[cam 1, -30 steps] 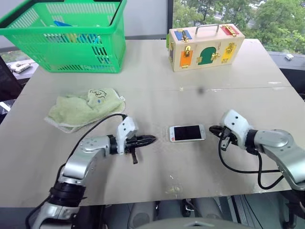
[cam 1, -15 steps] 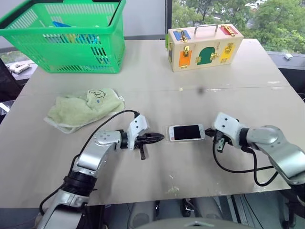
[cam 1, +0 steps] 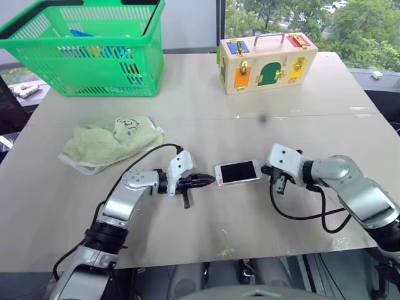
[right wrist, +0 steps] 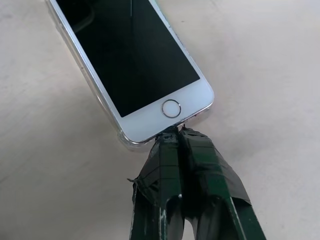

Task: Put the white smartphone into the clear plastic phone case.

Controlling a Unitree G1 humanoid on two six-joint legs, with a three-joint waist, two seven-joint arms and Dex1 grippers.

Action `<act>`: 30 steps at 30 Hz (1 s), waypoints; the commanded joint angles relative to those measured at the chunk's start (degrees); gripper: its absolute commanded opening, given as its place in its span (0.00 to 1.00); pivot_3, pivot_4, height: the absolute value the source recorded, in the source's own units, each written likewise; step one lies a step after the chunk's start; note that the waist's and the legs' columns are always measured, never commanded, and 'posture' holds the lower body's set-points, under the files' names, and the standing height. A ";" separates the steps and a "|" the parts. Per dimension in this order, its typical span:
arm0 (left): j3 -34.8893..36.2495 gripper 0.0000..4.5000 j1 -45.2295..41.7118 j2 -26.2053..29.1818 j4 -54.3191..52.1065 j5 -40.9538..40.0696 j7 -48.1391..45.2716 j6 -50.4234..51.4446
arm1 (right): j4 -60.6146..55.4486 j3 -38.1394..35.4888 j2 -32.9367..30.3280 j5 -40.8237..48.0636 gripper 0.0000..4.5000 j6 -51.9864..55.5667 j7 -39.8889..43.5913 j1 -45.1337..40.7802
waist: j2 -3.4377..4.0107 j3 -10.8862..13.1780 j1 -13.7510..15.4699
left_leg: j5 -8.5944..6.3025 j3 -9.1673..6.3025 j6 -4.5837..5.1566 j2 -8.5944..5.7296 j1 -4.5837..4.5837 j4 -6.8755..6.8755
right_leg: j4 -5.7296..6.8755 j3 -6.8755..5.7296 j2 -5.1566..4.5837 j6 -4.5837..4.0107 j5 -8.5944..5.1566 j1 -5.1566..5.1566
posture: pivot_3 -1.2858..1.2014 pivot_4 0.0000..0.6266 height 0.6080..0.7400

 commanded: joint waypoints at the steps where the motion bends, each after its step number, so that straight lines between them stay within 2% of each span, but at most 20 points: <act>1: -0.56 0.02 -0.58 -0.64 -0.96 1.12 1.69 1.41 | -2.96 2.58 1.70 1.84 0.00 -1.11 3.42 -1.11 | 0.00 0.00 -0.02 | 0.00 0.01 0.00 0.00 0.02 0.00 | 0.00 0.00 0.00 0.00 0.00 0.01 | 0.52 0.24 1.00; 16: 2.24 0.02 -1.27 0.28 -1.20 0.35 1.87 4.32 | -0.33 2.97 4.79 0.45 0.00 -1.83 4.83 -2.96 | 0.00 0.00 -0.65 | 0.00 0.08 0.00 0.12 0.34 -0.04 | 0.03 0.11 -0.04 -0.09 0.03 0.19 | 0.52 0.24 1.00; 21: 5.64 0.02 -0.70 1.62 -3.36 -2.75 2.59 10.72 | -0.44 -2.21 2.92 1.12 0.00 -0.61 4.77 -2.62 | 0.00 0.01 -1.39 | 0.00 0.04 0.00 0.16 0.33 -0.04 | 0.04 0.12 -0.05 -0.10 0.05 0.20 | 0.52 0.24 1.00; 24: 6.43 0.02 -0.93 2.43 -5.06 -4.11 2.99 14.09 | -1.21 -7.07 4.04 5.93 0.00 2.85 4.94 -2.18 | -0.02 0.02 -1.35 | -0.01 0.06 -0.01 0.14 0.27 -0.10 | -0.01 0.13 -0.04 -0.09 0.04 0.17 | 0.52 0.24 1.00; 30: 9.18 0.02 -1.77 3.50 -7.76 -8.03 3.48 19.58 | -1.22 -9.64 3.94 7.80 0.00 2.04 3.81 -2.19 | -0.03 0.04 -1.28 | -0.01 0.10 -0.01 0.07 0.18 -0.12 | -0.10 0.13 -0.08 -0.08 0.04 0.15 | 0.52 0.24 1.00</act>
